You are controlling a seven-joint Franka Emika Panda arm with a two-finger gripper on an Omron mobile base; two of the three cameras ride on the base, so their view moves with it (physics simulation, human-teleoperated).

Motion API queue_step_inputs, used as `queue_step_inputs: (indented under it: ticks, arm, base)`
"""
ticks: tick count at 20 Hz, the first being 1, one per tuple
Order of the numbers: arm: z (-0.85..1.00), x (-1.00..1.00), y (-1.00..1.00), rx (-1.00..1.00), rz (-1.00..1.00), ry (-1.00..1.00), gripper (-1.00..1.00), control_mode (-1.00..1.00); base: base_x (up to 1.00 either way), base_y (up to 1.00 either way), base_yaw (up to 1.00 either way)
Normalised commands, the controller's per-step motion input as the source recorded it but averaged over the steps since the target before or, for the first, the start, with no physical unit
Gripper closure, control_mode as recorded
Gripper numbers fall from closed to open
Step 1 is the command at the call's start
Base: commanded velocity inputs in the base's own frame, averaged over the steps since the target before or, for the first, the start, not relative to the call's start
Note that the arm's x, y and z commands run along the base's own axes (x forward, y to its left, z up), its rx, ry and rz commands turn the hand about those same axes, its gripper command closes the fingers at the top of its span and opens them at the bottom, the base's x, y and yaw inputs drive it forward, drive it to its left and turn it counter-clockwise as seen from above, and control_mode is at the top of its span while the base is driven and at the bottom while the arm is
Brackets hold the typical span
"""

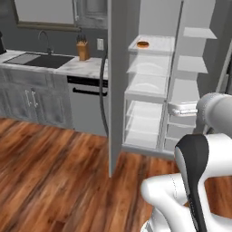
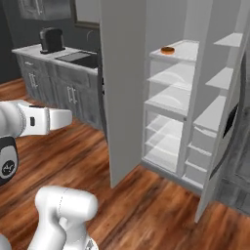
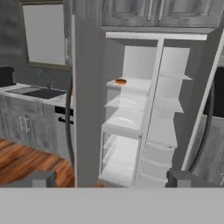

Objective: Take the donuts from the fridge and place them on the empty tray on the dining counter.

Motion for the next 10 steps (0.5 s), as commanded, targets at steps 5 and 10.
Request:
queue_step_inputs:
  ticks: [5, 10]
  arm:
    - [0.0, 0.0, 0.0, 0.0, 0.0, 0.0, -1.0, 1.0]
    - [0.0, 0.0, 0.0, 0.0, 0.0, 0.0, -1.0, 1.0]
  base:
    - [1.0, -0.72, 0.11]
    - [1.0, -0.71, 0.12]
